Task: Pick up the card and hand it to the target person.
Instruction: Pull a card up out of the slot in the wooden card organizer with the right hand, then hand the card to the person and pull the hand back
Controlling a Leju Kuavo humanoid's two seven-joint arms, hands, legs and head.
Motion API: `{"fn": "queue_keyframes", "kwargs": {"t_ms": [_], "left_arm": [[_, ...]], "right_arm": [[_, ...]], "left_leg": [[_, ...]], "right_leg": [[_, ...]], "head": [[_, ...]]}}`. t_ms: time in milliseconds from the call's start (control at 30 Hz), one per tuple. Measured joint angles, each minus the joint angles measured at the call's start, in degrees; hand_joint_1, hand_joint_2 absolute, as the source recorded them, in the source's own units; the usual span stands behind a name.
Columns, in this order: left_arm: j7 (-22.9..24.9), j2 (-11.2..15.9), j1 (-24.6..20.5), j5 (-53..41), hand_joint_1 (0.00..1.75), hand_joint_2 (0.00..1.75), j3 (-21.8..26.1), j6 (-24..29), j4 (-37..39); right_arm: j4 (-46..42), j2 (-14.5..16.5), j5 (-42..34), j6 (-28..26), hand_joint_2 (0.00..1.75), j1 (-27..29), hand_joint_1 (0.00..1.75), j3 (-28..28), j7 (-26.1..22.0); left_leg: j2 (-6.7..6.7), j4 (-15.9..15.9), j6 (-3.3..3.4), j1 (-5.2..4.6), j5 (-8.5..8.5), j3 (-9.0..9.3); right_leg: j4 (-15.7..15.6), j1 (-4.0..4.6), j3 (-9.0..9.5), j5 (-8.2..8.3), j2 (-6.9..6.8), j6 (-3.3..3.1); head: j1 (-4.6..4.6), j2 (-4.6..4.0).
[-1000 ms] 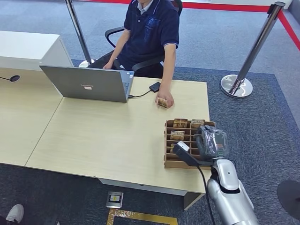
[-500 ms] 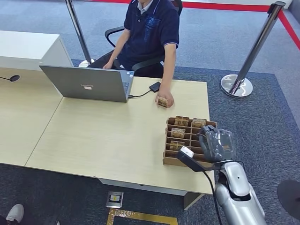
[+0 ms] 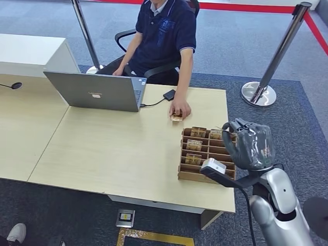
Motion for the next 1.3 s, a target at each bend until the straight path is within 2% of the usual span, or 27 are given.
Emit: {"fn": "queue_keyframes", "kwargs": {"t_ms": [167, 333, 400, 833, 1133, 1167, 1200, 1300], "left_arm": [[0.24, -0.06, -0.18, -0.86, 0.00, 0.00, -0.81, -0.07, 0.03], [0.18, -0.05, -0.31, -0.99, 0.00, 0.00, -0.96, 0.04, 0.05], [-0.01, -0.06, -0.33, -0.76, 0.00, 0.00, -0.77, 0.19, 0.05], [1.55, 0.11, -0.20, 0.36, 0.00, 0.00, 0.49, 0.98, 0.04], [0.55, 0.56, -0.18, -0.87, 0.00, 0.00, -0.84, 0.36, -0.05], [0.37, 0.59, -0.21, -0.94, 0.00, 0.00, -0.92, 0.33, -0.06], [0.23, 0.62, -0.23, -0.99, 0.00, 0.00, -0.99, 0.30, -0.06], [0.01, 0.55, -0.26, -0.92, 0.00, 0.00, -0.93, 0.37, -0.10]], "right_arm": [[18.13, 9.18, 2.48, -2.71, 1.75, -11.51, 1.75, -0.96, 0.67], [28.32, 14.88, 3.11, -3.15, 1.75, -18.90, 1.75, -2.08, 0.13], [30.47, 16.22, 2.86, -3.48, 1.75, -20.44, 1.75, -2.67, -0.23], [31.82, 15.93, 1.87, -4.97, 1.75, -19.25, 1.75, -4.67, -1.92], [31.05, 14.85, 2.74, -5.95, 1.75, -16.93, 1.75, -5.66, -0.16], [30.67, 14.58, 2.70, -6.24, 1.75, -16.59, 1.71, -6.05, -0.07], [30.36, 14.37, 2.65, -6.48, 1.75, -16.33, 1.38, -6.38, -0.04], [27.35, 13.71, 0.45, -9.01, 1.75, -14.27, 0.11, -9.07, -0.78]], "left_leg": [[0.07, 0.00, -0.10, 0.00, 0.11, 0.02], [-0.04, 0.04, -0.16, 0.00, 0.26, -0.14], [-0.10, 0.05, -0.19, 0.02, 0.29, -0.21], [-0.45, 0.04, -0.20, 0.08, 0.33, -0.36], [-0.51, 0.01, -0.21, 0.10, 0.34, -0.32], [-0.52, 0.01, -0.21, 0.10, 0.34, -0.31], [-0.53, 0.01, -0.20, 0.10, 0.35, -0.33], [-0.56, 0.01, -0.20, 0.10, 0.35, -0.33]], "right_leg": [[0.14, 0.00, -0.06, 0.08, 0.04, -0.11], [0.27, 0.00, -0.26, 0.13, -0.06, -0.17], [0.29, 0.01, -0.32, 0.13, -0.12, -0.20], [0.18, 0.07, -0.30, 0.10, -0.45, -0.21], [0.14, 0.08, -0.26, 0.10, -0.50, -0.21], [0.14, 0.09, -0.25, 0.10, -0.50, -0.21], [0.12, 0.09, -0.26, 0.11, -0.53, -0.21], [0.12, 0.09, -0.24, 0.10, -0.56, -0.21]], "head": [[0.00, 0.00], [0.00, 0.00], [0.00, 0.00], [0.00, 0.00], [0.00, 0.00], [0.00, 0.00], [0.00, 0.00], [0.00, 0.00]]}}
